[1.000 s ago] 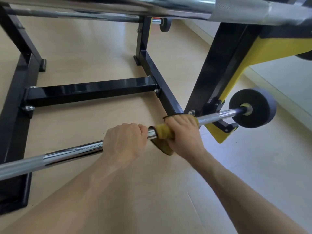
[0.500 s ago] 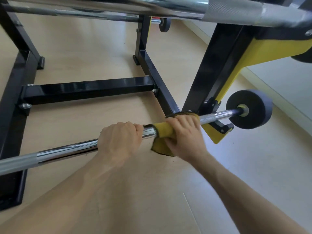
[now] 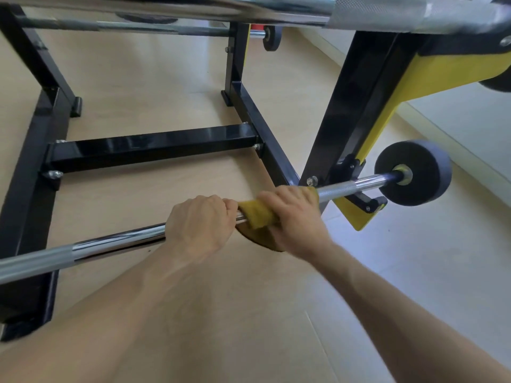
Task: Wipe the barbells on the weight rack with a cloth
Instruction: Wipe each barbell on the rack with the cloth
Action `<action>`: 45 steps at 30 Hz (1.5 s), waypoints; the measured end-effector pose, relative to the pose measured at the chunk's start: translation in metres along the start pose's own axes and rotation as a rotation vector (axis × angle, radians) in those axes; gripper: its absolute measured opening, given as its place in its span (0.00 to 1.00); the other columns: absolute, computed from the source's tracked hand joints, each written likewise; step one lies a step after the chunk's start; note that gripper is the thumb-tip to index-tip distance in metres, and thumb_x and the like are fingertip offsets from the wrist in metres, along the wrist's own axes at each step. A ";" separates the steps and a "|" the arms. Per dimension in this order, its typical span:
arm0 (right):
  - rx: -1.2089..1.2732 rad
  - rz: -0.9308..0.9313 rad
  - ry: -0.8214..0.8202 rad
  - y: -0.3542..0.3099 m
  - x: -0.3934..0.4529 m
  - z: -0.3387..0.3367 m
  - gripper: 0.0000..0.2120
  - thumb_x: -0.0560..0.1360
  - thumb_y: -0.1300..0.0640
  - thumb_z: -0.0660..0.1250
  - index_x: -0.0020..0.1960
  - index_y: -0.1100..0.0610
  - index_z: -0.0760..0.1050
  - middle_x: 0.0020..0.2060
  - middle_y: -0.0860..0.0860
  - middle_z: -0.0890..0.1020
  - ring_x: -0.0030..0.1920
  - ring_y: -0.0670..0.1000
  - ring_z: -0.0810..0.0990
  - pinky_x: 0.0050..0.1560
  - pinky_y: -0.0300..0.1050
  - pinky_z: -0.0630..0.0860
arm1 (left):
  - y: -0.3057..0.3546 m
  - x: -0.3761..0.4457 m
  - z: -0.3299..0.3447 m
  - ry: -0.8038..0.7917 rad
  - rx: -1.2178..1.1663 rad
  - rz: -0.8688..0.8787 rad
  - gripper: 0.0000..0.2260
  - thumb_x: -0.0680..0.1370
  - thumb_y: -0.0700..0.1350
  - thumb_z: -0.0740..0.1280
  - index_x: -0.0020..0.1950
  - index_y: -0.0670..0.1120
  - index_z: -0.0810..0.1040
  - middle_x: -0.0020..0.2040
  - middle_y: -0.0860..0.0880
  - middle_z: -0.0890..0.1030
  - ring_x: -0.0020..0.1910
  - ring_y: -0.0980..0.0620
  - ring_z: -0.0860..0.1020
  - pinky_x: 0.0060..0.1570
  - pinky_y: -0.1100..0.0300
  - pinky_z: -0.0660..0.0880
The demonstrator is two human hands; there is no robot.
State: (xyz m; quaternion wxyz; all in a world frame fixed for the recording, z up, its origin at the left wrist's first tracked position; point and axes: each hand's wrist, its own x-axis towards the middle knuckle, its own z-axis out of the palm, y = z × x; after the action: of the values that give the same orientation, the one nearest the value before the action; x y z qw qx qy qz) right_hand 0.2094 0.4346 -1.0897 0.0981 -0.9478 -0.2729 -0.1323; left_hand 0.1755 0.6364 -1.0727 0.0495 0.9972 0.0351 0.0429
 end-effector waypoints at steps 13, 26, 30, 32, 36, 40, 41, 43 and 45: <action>0.084 0.052 0.073 -0.059 0.001 0.015 0.21 0.68 0.52 0.67 0.60 0.45 0.75 0.52 0.44 0.77 0.57 0.51 0.70 0.65 0.51 0.61 | 0.005 -0.003 -0.007 -0.022 -0.023 -0.055 0.21 0.84 0.55 0.48 0.43 0.48 0.75 0.38 0.48 0.74 0.36 0.46 0.72 0.38 0.55 0.66; 0.039 0.261 0.160 -0.042 -0.002 0.016 0.17 0.64 0.56 0.72 0.52 0.50 0.76 0.48 0.48 0.76 0.55 0.56 0.70 0.70 0.60 0.60 | 0.001 -0.003 -0.006 -0.025 0.018 0.002 0.17 0.83 0.52 0.48 0.49 0.50 0.76 0.38 0.51 0.73 0.35 0.48 0.71 0.34 0.56 0.64; 0.056 -0.054 0.069 -0.017 -0.002 0.007 0.21 0.71 0.54 0.71 0.63 0.46 0.74 0.52 0.46 0.77 0.56 0.52 0.73 0.64 0.53 0.64 | 0.000 -0.002 -0.003 -0.021 0.083 0.040 0.20 0.82 0.52 0.44 0.51 0.51 0.75 0.38 0.52 0.75 0.33 0.50 0.69 0.30 0.57 0.59; -0.035 -0.124 -0.028 0.024 0.003 -0.008 0.19 0.72 0.54 0.72 0.62 0.47 0.74 0.51 0.47 0.79 0.53 0.53 0.75 0.59 0.51 0.67 | -0.002 -0.002 -0.005 -0.042 0.056 0.038 0.16 0.83 0.49 0.47 0.59 0.52 0.74 0.45 0.49 0.79 0.39 0.46 0.72 0.35 0.56 0.64; -0.177 0.054 -0.170 0.082 0.006 -0.028 0.19 0.71 0.53 0.75 0.59 0.48 0.74 0.49 0.47 0.80 0.53 0.54 0.79 0.60 0.54 0.72 | -0.001 -0.005 -0.009 -0.086 0.086 0.053 0.15 0.82 0.46 0.49 0.61 0.52 0.72 0.49 0.49 0.81 0.39 0.44 0.69 0.36 0.55 0.62; -0.176 0.311 0.012 0.065 0.001 -0.011 0.18 0.69 0.55 0.78 0.56 0.52 0.76 0.47 0.51 0.80 0.52 0.57 0.77 0.64 0.59 0.68 | -0.001 -0.003 -0.002 -0.058 0.145 0.093 0.38 0.68 0.49 0.29 0.57 0.49 0.76 0.45 0.49 0.81 0.36 0.43 0.68 0.27 0.55 0.51; -0.155 0.379 0.064 0.053 0.002 -0.004 0.17 0.69 0.54 0.77 0.55 0.53 0.77 0.47 0.52 0.79 0.53 0.58 0.76 0.65 0.60 0.66 | -0.001 -0.004 -0.002 -0.047 0.149 0.106 0.39 0.66 0.48 0.28 0.57 0.49 0.76 0.43 0.49 0.80 0.36 0.43 0.68 0.27 0.56 0.50; -0.129 0.405 0.173 0.021 0.005 0.009 0.13 0.69 0.57 0.76 0.51 0.54 0.77 0.45 0.53 0.78 0.52 0.59 0.74 0.66 0.60 0.65 | 0.002 -0.007 -0.002 -0.036 0.165 0.142 0.35 0.70 0.46 0.30 0.57 0.50 0.75 0.42 0.49 0.79 0.35 0.43 0.70 0.27 0.56 0.52; -0.077 0.323 0.233 -0.020 0.007 0.019 0.13 0.65 0.64 0.71 0.48 0.54 0.76 0.43 0.52 0.76 0.49 0.58 0.72 0.64 0.59 0.65 | 0.004 -0.008 -0.005 -0.027 0.137 0.085 0.25 0.80 0.49 0.38 0.53 0.50 0.75 0.39 0.50 0.77 0.35 0.45 0.73 0.29 0.57 0.59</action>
State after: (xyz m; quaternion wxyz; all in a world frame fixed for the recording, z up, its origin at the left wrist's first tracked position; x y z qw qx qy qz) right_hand 0.2083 0.4599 -1.1034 0.1126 -0.9606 -0.0990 -0.2341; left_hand 0.1674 0.6324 -1.0676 -0.0204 0.9994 -0.0050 0.0291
